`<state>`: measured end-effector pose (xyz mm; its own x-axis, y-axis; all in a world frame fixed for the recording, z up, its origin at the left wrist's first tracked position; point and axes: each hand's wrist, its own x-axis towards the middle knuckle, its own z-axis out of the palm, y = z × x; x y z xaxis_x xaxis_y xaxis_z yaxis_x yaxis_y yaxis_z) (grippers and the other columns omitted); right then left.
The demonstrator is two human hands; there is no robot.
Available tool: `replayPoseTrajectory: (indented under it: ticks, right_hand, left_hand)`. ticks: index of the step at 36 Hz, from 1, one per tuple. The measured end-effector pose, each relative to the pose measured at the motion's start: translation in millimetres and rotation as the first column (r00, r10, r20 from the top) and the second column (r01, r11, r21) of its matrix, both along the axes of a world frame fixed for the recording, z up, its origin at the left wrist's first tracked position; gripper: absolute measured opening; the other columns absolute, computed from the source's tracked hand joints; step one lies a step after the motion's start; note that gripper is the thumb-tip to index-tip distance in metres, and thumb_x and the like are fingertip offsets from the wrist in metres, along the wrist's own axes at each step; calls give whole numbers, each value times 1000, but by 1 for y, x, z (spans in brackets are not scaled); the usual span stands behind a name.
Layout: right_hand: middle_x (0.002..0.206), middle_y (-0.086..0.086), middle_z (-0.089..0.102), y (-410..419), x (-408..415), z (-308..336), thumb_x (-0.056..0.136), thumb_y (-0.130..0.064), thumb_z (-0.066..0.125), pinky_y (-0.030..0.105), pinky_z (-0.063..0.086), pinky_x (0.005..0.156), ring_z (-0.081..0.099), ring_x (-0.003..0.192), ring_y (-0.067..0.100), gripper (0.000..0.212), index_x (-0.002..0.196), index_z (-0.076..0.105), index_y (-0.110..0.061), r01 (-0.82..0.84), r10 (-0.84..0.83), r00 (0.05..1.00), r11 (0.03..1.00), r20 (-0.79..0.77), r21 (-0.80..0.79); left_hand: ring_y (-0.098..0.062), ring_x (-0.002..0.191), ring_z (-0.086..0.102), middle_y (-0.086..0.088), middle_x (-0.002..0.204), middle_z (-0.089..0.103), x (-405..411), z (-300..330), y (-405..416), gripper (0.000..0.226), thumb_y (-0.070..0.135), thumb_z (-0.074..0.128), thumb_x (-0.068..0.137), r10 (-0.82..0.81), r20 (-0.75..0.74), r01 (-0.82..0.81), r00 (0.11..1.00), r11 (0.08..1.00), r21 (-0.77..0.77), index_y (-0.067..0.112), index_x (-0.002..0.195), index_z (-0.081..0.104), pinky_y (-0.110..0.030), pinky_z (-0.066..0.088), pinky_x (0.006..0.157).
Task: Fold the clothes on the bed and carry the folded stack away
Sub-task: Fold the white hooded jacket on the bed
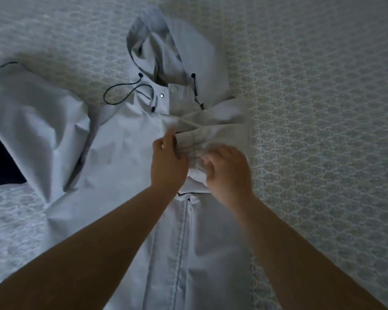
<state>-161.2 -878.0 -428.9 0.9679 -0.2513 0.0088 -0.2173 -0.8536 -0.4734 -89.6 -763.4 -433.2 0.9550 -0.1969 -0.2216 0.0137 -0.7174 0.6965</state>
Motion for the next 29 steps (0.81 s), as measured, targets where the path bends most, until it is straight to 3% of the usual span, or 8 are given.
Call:
replayPoseTrajectory:
  ticks: [2, 6, 8, 10, 12, 15, 23, 29]
  right_hand:
    - [102, 14, 62, -2, 1, -9, 72, -1, 59, 42, 45, 76, 56, 96, 37, 29, 99, 68, -7, 92, -92, 996, 996, 17, 4]
    - [135, 19, 51, 1, 7, -30, 88, -22, 52, 46, 45, 96, 50, 121, 38, 40, 124, 61, -8, 109, -110, 994, 982, -2, -156]
    - [143, 19, 44, 3, 6, -41, 92, -31, 41, 48, 35, 107, 43, 131, 37, 47, 131, 56, -11, 77, -87, 996, 968, -33, -238]
    - [151, 17, 31, 7, 4, -53, 94, -36, 29, 50, 20, 114, 26, 141, 35, 53, 139, 48, -15, 24, -56, 991, 965, -118, -263]
    - [152, 13, 31, 9, 4, -64, 93, -41, 27, 55, 16, 114, 23, 142, 32, 55, 140, 46, -20, 16, -60, 987, 959, -148, -283]
    - [156, 9, 22, 7, 11, -77, 91, -46, 23, 59, 10, 112, 17, 145, 27, 58, 145, 36, -27, 17, -76, 974, 964, -214, -266]
    - [157, 7, 21, 2, 18, -104, 87, -44, 33, 58, 6, 113, 17, 145, 26, 61, 145, 35, -29, 95, -118, 991, 949, -61, -302]
    - [159, 4, 12, 2, 19, -96, 89, -47, 22, 56, 0, 114, 9, 147, 23, 62, 148, 26, -31, 61, -111, 983, 949, -146, -310]
  left_hand:
    - [-32, 126, 40, -10, 149, 25, 1, -2, 3, 71, 6, 53, 85, -65, 112, 44, 992, 983, 179, 26, 148, 28, -41, 40, 98]
    - [-31, 134, 39, -8, 147, 41, 0, -9, -3, 47, 26, 52, 87, -392, 398, 215, 829, 881, 421, 26, 133, 54, -52, 31, 106]
    - [-25, 145, 17, -1, 155, 27, -3, -22, -2, 50, 45, 31, 94, -553, 228, 351, 802, 744, 569, 31, 141, 43, -54, 7, 114]
    - [-21, 146, -12, 3, 161, -5, -4, -42, 7, 61, 54, 9, 92, -563, 45, 410, 826, 653, 637, 37, 150, 13, -53, -8, 114]
    - [-19, 143, -24, 5, 157, -23, -1, -61, 17, 63, 57, 4, 89, -521, 14, 405, 853, 679, 613, 41, 149, -5, -53, -7, 115]
    - [-17, 144, -21, 6, 157, -23, 9, -74, 18, 62, 61, 5, 87, -512, 24, 433, 859, 751, 499, 45, 145, -9, -48, -4, 118]
    - [-21, 147, -5, -1, 160, -1, 20, -97, 17, 60, 60, 15, 91, -491, 249, 363, 835, 831, 421, 41, 147, 7, -42, -2, 117]
    - [-16, 146, -8, 3, 160, -5, 20, -90, 17, 63, 62, 10, 89, -473, 189, 352, 860, 820, 450, 43, 148, 6, -38, -5, 116]
